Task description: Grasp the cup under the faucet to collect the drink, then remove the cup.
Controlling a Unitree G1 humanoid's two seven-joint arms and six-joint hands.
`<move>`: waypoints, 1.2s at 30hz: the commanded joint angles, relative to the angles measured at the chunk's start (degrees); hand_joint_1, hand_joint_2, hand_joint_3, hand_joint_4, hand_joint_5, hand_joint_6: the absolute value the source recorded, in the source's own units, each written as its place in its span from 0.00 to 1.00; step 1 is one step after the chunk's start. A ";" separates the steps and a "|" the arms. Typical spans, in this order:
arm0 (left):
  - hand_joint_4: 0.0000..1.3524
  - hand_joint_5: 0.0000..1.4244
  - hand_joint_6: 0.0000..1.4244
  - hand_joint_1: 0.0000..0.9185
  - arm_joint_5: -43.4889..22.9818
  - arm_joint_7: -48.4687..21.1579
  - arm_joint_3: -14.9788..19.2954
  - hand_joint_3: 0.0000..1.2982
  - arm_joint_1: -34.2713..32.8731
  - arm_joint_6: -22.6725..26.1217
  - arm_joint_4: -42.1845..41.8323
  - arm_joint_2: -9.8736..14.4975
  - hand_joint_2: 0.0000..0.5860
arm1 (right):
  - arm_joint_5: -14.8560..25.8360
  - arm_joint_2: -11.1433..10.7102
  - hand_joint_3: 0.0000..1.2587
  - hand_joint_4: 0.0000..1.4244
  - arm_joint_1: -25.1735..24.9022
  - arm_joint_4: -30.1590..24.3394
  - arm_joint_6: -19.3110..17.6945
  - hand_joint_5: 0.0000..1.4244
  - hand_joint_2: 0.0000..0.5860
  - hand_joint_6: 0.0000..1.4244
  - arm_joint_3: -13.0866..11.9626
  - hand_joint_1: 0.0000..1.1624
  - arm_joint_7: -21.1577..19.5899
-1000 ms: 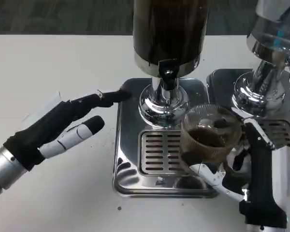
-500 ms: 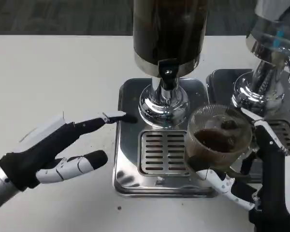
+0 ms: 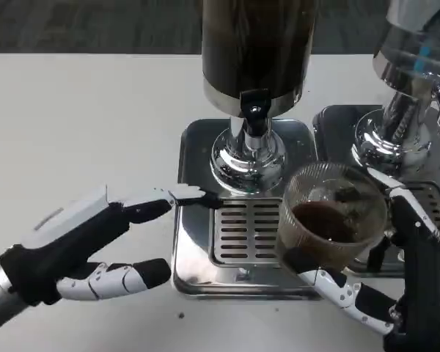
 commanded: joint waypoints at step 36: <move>0.08 0.06 0.08 0.00 3.01 5.32 -1.30 0.17 3.45 -14.42 -3.83 7.59 0.29 | 0.71 0.75 0.51 0.53 6.24 -6.88 -3.99 0.66 0.35 0.90 -0.89 0.63 3.08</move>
